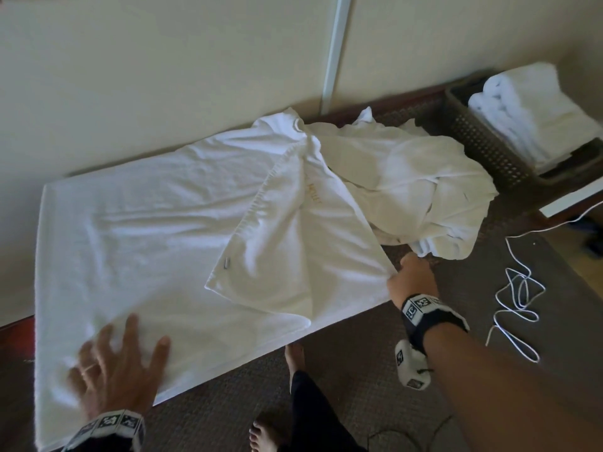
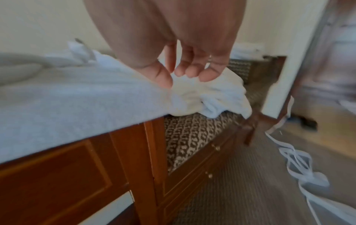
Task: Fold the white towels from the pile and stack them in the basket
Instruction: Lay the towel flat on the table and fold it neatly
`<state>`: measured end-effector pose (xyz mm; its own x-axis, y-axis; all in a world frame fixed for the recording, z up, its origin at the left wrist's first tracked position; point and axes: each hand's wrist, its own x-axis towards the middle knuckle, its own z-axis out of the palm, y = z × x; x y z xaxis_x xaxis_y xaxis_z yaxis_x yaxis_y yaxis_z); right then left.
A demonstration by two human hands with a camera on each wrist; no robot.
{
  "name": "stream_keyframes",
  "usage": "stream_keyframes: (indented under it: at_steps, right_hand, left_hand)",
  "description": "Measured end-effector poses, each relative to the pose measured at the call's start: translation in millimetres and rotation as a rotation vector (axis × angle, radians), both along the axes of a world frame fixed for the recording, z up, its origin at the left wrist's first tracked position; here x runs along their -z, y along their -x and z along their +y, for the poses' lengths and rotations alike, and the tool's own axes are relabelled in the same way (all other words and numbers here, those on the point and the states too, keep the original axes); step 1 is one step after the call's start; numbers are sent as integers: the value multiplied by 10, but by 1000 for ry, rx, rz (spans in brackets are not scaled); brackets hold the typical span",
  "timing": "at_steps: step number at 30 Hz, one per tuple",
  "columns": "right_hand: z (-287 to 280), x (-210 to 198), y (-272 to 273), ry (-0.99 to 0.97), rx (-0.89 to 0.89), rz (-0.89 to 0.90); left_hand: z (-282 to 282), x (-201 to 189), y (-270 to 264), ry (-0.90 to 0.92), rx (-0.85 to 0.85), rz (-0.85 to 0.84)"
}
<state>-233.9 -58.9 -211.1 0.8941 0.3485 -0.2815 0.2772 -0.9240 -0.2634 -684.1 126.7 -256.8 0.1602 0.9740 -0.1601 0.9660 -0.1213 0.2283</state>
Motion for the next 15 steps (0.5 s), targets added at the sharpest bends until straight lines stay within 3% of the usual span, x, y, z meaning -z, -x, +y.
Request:
stream_keyframes:
  at_steps: [2,4,8,10,15]
  right_hand:
    - [123,-86,110,80,-199,-197]
    - [341,-208,330,66,-434,-269]
    - [898,-361,1093,-102,-877,-86]
    - [1118,-320,1492,-110,-1063,-76]
    - [1326,-95,1985,-34,-1096,-146]
  left_hand:
    - [-14,3,22,13,0,-2]
    - [-28,11,30,45,-9,3]
    - [-41,12,53,126,-20,-14]
    - [-39,-6,48,153,-12,5]
    - [-16,-6,31,129,-2,59]
